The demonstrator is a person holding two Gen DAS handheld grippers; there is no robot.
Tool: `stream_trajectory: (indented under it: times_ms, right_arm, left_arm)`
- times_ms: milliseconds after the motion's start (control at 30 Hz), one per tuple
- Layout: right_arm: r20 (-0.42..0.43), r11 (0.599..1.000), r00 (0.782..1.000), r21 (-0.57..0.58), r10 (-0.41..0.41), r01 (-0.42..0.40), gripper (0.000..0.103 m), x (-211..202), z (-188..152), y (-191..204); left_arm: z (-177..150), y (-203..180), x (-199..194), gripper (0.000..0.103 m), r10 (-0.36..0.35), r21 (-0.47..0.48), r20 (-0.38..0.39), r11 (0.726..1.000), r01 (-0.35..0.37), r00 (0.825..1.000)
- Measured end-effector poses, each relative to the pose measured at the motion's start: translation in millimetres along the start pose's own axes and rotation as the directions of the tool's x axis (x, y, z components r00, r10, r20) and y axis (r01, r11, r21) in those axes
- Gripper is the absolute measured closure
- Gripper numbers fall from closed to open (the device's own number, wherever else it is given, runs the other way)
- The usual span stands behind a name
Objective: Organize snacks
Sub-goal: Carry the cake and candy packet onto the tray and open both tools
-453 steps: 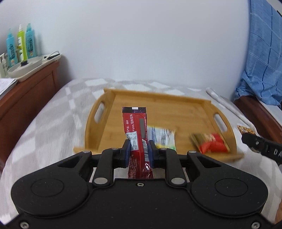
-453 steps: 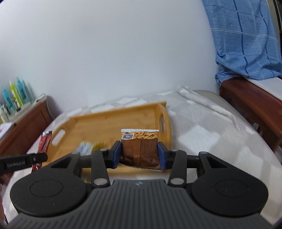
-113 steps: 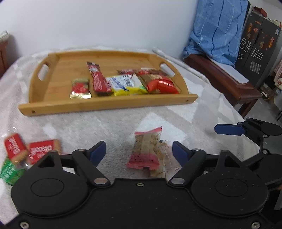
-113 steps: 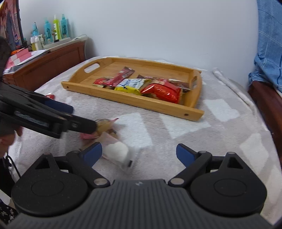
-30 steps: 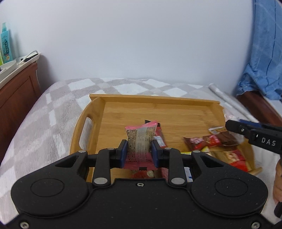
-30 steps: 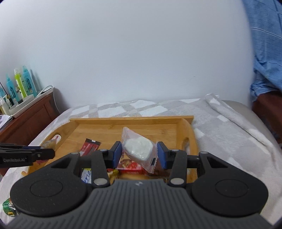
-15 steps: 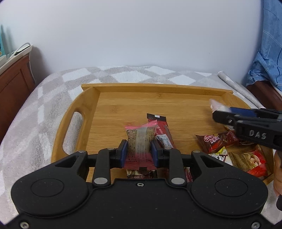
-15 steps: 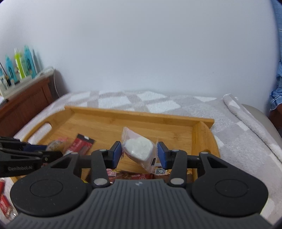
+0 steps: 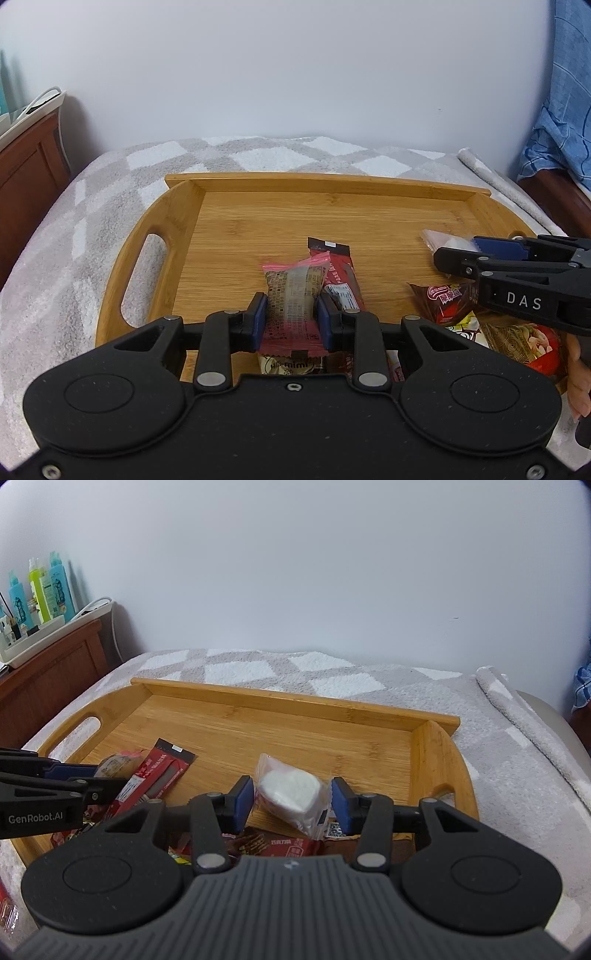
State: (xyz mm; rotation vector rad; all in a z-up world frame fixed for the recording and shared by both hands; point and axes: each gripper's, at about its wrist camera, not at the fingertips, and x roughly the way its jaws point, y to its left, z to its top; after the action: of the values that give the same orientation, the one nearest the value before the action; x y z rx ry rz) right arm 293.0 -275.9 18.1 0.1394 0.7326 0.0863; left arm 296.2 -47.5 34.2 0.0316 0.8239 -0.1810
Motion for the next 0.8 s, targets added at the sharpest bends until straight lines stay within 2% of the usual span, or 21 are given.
stream_trajectory:
  times_ms: [233,367,433,500,567,633,800]
  right_arm:
    - [-0.013,1.000,1.000,0.002,0.003,-0.003,0.051,1.9,1.2,0.2]
    - [-0.009,1.000,1.000,0.002,0.008,-0.008,0.045,1.3,1.5,0.2]
    - [-0.006,1.000,1.000,0.006,0.009,-0.009,0.045,0.5,1.9,-0.3]
    - [-0.003,1.000,1.000,0.010,0.011,-0.011,0.044,-0.5,1.8,-0.7]
    - [0.001,1.000,1.000,0.014,0.010,-0.010,0.040,-2.4,2.2,-0.7]
    - [0.010,1.000,1.000,0.017,0.006,-0.006,0.037,-6.6,3.2,-0.3]
    - [0.052,0.999,0.998,0.039,0.019,-0.021,0.035,-26.8,6.7,0.7]
  left_arm:
    - [0.7,-1.0,0.7,0.074,0.003,0.001,-0.003,1.000,-0.003,1.000]
    - [1.7,-0.8,0.7,0.073,0.004,-0.003,-0.005,1.000,-0.005,1.000]
    - [1.8,-0.5,0.9,0.066,0.008,-0.005,-0.006,1.000,-0.008,1.000]
    - [1.7,-0.4,0.2,0.064,0.009,-0.007,-0.007,1.000,-0.009,1.000]
    - [1.8,-0.5,-1.8,0.059,0.020,-0.008,-0.003,1.000,-0.020,1.000]
    - [1.9,-0.1,-5.1,0.048,0.039,-0.015,0.002,0.999,-0.039,0.999]
    - [2.1,-0.5,-17.4,0.034,0.061,0.000,0.011,0.998,-0.061,0.998]
